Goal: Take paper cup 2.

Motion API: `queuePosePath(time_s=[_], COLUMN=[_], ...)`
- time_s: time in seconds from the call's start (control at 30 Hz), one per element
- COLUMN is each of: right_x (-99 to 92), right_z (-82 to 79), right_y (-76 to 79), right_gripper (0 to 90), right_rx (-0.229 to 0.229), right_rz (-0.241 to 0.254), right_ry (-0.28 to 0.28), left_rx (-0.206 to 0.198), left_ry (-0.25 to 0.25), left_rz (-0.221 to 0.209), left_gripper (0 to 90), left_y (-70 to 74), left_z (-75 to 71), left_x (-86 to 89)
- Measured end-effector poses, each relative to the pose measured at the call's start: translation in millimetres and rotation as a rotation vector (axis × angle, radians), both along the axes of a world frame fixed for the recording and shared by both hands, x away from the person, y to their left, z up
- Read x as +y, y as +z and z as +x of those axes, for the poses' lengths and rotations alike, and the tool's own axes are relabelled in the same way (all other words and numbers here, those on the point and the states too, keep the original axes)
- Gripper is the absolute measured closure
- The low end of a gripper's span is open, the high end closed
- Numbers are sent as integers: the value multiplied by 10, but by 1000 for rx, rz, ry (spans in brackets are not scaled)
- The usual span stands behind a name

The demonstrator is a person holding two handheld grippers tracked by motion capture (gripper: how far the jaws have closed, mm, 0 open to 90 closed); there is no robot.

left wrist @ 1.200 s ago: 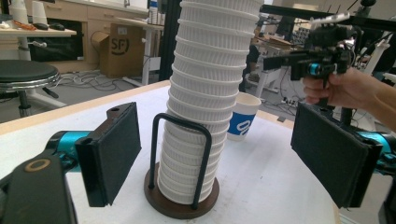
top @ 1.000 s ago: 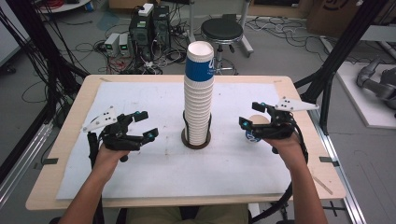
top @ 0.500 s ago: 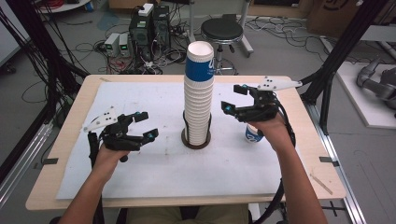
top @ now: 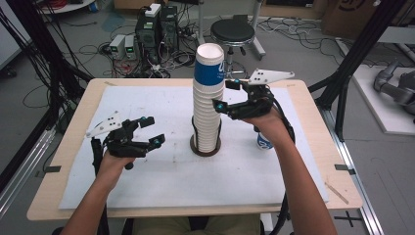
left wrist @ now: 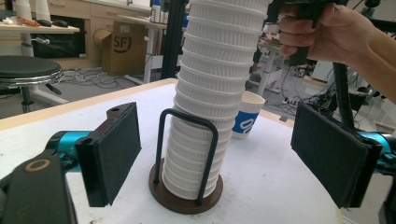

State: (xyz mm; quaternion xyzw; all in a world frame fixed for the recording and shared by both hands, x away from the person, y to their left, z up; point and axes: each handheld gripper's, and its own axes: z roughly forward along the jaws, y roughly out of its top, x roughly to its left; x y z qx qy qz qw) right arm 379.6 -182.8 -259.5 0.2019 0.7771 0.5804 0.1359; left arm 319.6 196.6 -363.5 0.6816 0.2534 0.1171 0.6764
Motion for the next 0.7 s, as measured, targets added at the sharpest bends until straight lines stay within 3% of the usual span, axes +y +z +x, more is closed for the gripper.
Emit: queuePosePath(time_s=[0.23, 0.43, 0.53, 0.7], right_x=[186, 181, 187, 185], right_z=[98, 118, 110, 101], right_y=[16, 17, 19, 17], right_gripper=[141, 154, 157, 157], right_rx=[-21, -12, -14, -15], right_rz=[-23, -19, -22, -23], right_ry=[8, 5, 7, 8], left_rx=[-8, -16, -28, -67], left_ry=[6, 0, -2, -14], left_rz=[-5, 0, 18, 46], left_gripper=[157, 157, 157, 157], left_y=[26, 78, 185, 525], left_z=[-3, 4, 35, 154], left_x=[23, 18, 6, -47])
